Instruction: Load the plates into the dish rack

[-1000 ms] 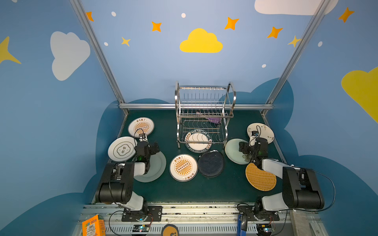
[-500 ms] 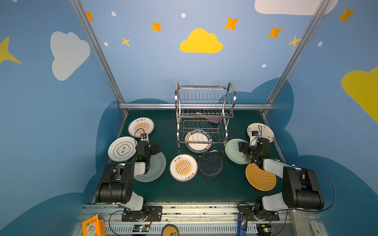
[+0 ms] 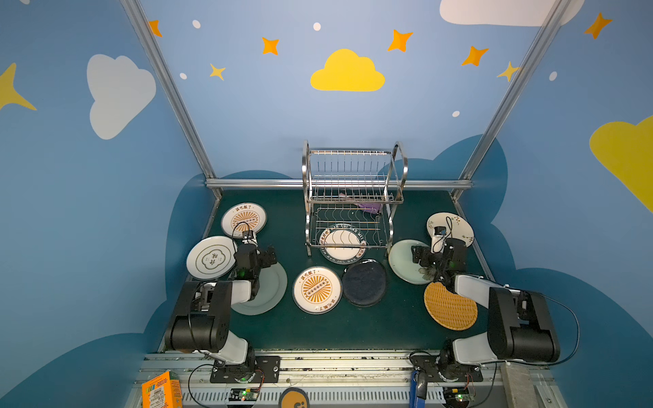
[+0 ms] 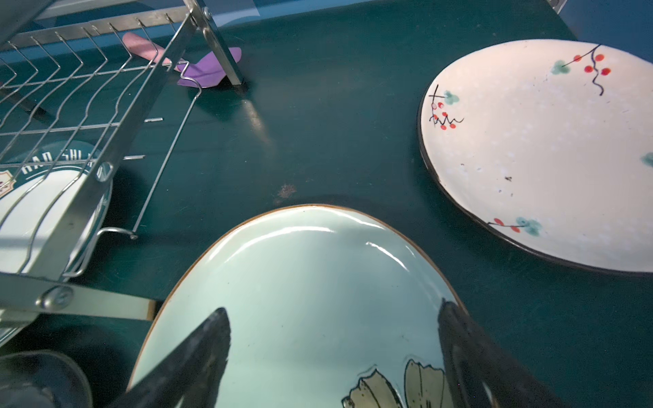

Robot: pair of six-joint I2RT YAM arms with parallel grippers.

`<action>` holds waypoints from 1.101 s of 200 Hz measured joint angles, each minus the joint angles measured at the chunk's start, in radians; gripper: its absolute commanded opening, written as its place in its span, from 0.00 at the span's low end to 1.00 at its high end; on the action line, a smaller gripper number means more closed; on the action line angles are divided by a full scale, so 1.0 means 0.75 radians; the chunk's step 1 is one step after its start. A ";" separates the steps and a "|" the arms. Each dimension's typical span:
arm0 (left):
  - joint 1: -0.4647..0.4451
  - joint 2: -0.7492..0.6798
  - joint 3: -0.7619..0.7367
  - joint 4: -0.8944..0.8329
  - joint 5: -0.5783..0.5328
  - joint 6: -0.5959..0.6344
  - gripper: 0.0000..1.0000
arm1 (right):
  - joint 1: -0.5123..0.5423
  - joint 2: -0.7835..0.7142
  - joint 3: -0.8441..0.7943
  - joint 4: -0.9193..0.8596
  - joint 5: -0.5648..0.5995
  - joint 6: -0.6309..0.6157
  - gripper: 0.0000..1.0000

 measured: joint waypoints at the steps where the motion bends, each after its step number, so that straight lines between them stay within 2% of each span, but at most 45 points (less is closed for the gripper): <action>1: 0.000 0.000 0.000 0.000 -0.001 0.000 1.00 | 0.000 0.000 0.000 0.000 0.000 0.000 0.90; 126: 0.036 0.000 -0.001 0.002 0.061 -0.004 1.00 | 0.007 -0.010 -0.003 -0.002 0.017 -0.001 0.90; 147: 0.042 -0.044 -0.006 -0.028 0.044 -0.017 1.00 | 0.022 -0.213 -0.009 -0.146 0.091 0.030 0.90; 168: 0.000 -0.217 0.147 -0.400 -0.060 -0.102 1.00 | 0.041 -0.528 0.014 -0.260 0.190 0.148 0.90; 194: 0.001 -0.311 0.593 -0.906 -0.217 -0.414 1.00 | 0.046 -0.759 0.052 -0.325 0.285 0.401 0.90; 206: 0.053 -0.325 0.737 -1.059 -0.204 -0.531 1.00 | 0.040 -0.811 0.045 -0.332 0.310 0.516 0.90; 220: 0.164 -0.327 0.822 -1.182 -0.099 -0.644 1.00 | 0.021 -0.838 0.040 -0.369 0.319 0.671 0.90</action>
